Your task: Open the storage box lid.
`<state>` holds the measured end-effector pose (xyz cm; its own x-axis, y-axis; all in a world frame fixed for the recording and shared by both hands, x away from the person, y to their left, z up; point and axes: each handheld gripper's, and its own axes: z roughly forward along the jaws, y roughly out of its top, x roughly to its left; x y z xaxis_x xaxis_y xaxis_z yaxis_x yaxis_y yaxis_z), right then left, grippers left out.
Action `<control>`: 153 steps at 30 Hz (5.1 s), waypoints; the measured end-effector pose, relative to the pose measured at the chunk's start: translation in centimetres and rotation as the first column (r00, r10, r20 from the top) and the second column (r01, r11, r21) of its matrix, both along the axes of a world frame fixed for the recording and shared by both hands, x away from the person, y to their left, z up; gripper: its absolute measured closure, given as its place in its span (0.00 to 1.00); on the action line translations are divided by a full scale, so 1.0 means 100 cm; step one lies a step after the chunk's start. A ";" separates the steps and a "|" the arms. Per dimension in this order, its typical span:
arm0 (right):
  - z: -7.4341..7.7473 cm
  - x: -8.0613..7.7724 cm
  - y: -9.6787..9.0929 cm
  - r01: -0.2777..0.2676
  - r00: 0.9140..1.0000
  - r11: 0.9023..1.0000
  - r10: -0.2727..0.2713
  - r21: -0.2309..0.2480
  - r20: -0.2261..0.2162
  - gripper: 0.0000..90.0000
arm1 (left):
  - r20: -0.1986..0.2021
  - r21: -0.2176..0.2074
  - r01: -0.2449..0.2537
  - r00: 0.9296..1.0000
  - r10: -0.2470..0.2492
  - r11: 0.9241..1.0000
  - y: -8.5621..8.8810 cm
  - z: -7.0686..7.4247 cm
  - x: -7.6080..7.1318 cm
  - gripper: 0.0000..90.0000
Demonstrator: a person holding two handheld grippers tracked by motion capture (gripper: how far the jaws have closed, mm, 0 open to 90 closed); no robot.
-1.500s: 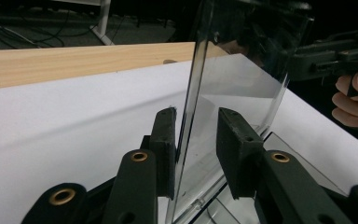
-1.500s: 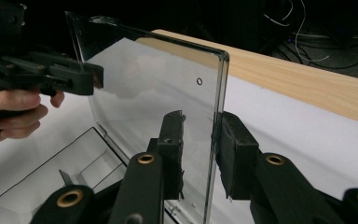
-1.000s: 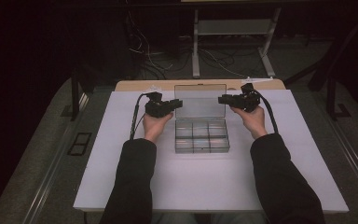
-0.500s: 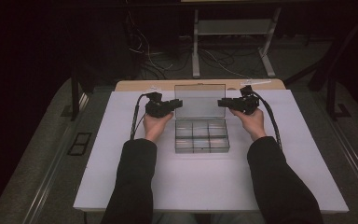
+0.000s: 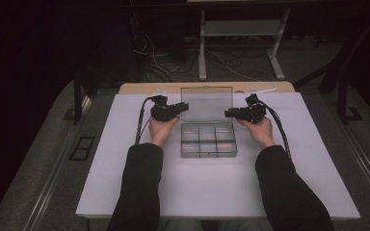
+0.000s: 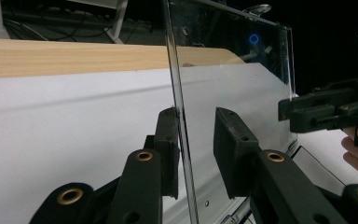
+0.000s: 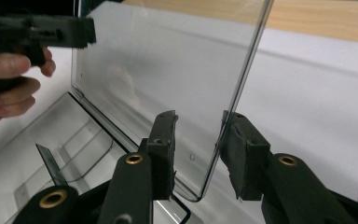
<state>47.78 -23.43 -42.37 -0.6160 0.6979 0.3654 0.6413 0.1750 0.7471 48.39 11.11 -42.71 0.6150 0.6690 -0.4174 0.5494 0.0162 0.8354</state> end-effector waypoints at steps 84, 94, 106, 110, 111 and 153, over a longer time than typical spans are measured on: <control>-0.014 0.001 0.000 0.074 0.995 0.997 -0.076 -0.029 -0.064 0.64 | -0.254 -0.087 -0.062 0.966 0.038 0.994 0.002 -0.038 -0.004 0.60; -0.015 0.000 0.001 0.065 0.996 0.997 -0.068 -0.043 -0.065 0.65 | -0.258 -0.045 -0.072 0.964 0.058 0.996 0.002 -0.037 -0.004 0.55; -0.008 -0.004 0.004 0.066 0.997 0.994 -0.070 -0.083 -0.045 0.49 | -0.208 0.036 -0.056 0.976 0.062 0.998 0.006 -0.022 -0.010 0.44; -0.002 -0.008 0.005 0.040 0.998 0.994 -0.045 -0.106 -0.045 0.37 | -0.193 0.054 -0.047 0.980 0.057 0.997 0.010 -0.013 -0.014 0.35; -0.001 -0.009 0.006 0.032 0.998 0.993 -0.037 -0.110 -0.047 0.34 | -0.191 0.059 -0.046 0.980 0.057 0.997 0.011 -0.012 -0.014 0.33; 0.039 -0.108 -0.028 -0.096 0.995 0.986 0.100 -0.137 0.023 0.00 | -0.050 0.077 0.111 0.993 -0.107 0.991 0.042 0.036 -0.110 0.00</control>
